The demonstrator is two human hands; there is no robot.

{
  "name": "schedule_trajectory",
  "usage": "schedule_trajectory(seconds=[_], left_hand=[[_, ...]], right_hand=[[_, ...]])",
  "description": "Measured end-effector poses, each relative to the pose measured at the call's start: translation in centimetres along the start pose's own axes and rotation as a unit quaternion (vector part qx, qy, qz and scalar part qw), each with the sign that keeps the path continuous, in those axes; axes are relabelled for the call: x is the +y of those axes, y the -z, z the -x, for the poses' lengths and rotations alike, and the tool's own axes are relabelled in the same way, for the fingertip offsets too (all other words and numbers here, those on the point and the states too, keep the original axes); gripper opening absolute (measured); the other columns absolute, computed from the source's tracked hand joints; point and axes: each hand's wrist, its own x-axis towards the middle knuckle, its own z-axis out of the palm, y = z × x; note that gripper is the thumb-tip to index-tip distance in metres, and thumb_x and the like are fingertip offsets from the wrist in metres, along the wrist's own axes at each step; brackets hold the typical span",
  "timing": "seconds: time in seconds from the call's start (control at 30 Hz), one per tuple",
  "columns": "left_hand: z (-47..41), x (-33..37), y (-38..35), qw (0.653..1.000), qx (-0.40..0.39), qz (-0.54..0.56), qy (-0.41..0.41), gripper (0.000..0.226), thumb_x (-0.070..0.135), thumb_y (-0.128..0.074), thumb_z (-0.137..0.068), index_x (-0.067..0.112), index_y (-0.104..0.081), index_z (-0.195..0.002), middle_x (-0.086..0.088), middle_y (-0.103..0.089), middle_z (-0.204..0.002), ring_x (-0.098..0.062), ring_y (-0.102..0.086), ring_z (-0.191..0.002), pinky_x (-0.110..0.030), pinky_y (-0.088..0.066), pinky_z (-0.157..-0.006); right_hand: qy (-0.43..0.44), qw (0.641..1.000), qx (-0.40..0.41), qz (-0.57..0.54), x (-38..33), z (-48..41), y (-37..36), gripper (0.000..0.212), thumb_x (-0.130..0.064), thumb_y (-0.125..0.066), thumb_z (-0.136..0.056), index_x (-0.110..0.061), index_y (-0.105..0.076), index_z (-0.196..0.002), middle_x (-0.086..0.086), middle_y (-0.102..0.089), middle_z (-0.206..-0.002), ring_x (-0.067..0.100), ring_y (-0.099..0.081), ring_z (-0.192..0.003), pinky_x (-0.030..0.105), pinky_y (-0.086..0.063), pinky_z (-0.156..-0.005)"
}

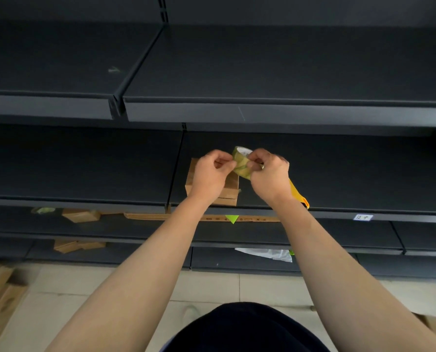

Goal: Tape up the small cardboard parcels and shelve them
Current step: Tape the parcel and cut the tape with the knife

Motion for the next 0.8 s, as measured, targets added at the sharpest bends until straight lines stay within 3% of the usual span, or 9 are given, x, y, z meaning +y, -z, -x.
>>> schedule_trajectory(seconds=[0.17,0.3,0.4,0.5,0.6,0.67,0.73,0.8], left_hand=[[0.3,-0.9,0.7,0.999,0.009,-0.003,0.043,0.011,0.011,-0.061,-0.090,0.018,-0.060,-0.082,0.008,-0.059,-0.077,-0.005,-0.054,-0.072,-0.021,-0.044,-0.068],[0.4,-1.2,1.1,0.995,-0.008,0.015,0.099,0.012,0.012,-0.052,-0.096,0.015,-0.056,-0.085,0.000,-0.057,-0.080,-0.011,-0.053,-0.071,-0.026,-0.044,-0.068],[0.5,-0.9,1.8,0.988,-0.044,0.065,0.131,0.014,0.018,-0.057,-0.094,0.012,-0.058,-0.082,0.000,-0.058,-0.072,-0.008,-0.054,-0.063,-0.021,-0.048,-0.060],[0.3,-0.9,2.1,0.985,-0.046,0.077,0.149,0.017,0.020,-0.062,-0.091,0.007,-0.061,-0.080,0.000,-0.057,-0.066,-0.007,-0.052,-0.058,-0.016,-0.045,-0.051],[-0.3,-0.9,2.4,0.982,-0.027,0.084,0.166,0.016,0.018,-0.062,-0.091,0.006,-0.062,-0.081,0.001,-0.056,-0.065,-0.005,-0.049,-0.054,-0.014,-0.042,-0.047],[-0.7,-1.0,2.6,0.977,-0.021,0.103,0.185,0.016,0.018,-0.063,-0.091,0.006,-0.062,-0.080,0.001,-0.055,-0.064,-0.005,-0.048,-0.052,-0.015,-0.041,-0.045],[-1.1,-1.3,2.8,0.972,0.000,0.115,0.207,0.017,0.018,-0.063,-0.090,0.006,-0.061,-0.079,0.001,-0.053,-0.060,-0.005,-0.046,-0.048,-0.016,-0.040,-0.044],[-1.8,-1.9,3.5,0.966,0.029,0.117,0.228,0.016,0.019,-0.065,-0.090,0.008,-0.061,-0.078,0.001,-0.053,-0.061,-0.006,-0.046,-0.049,-0.018,-0.041,-0.046]], right_hand=[[0.029,0.998,-0.037,0.040,-0.4,0.1,-0.7,0.014,-0.005,-0.050,-0.091,-0.012,-0.062,-0.092,0.002,-0.063,-0.087,0.017,-0.043,-0.085,0.034,-0.028,-0.099],[0.047,0.994,-0.093,0.041,-0.9,0.1,-0.7,0.012,-0.008,-0.051,-0.092,-0.012,-0.061,-0.096,-0.002,-0.060,-0.083,0.017,-0.049,-0.081,0.039,-0.039,-0.094],[0.055,0.989,-0.131,0.041,-1.4,-0.3,-0.3,0.011,-0.011,-0.051,-0.094,-0.010,-0.061,-0.097,0.001,-0.061,-0.082,0.025,-0.059,-0.082,0.045,-0.047,-0.087],[0.050,0.983,-0.170,0.052,-1.7,-0.7,0.0,0.013,-0.024,-0.056,-0.094,-0.012,-0.061,-0.096,-0.001,-0.061,-0.081,0.022,-0.059,-0.081,0.038,-0.049,-0.080],[0.001,0.973,-0.224,0.055,-1.8,-1.1,0.4,0.037,-0.048,-0.063,-0.086,-0.012,-0.063,-0.091,0.004,-0.065,-0.083,0.023,-0.062,-0.082,0.029,-0.048,-0.065],[-0.035,0.972,-0.226,0.057,-2.0,-2.0,0.6,0.065,-0.063,-0.065,-0.075,-0.006,-0.066,-0.107,0.012,-0.068,-0.106,0.027,-0.063,-0.099,0.030,-0.050,-0.077],[-0.043,0.968,-0.222,0.111,-2.0,-3.2,0.7,0.092,-0.075,-0.062,-0.066,-0.007,-0.057,-0.127,0.009,-0.059,-0.128,0.026,-0.056,-0.115,0.030,-0.045,-0.088],[-0.032,0.953,-0.230,0.193,-1.5,-4.4,0.9,0.095,-0.082,-0.054,-0.065,-0.012,-0.056,-0.129,0.007,-0.056,-0.132,0.026,-0.054,-0.117,0.034,-0.045,-0.090]])
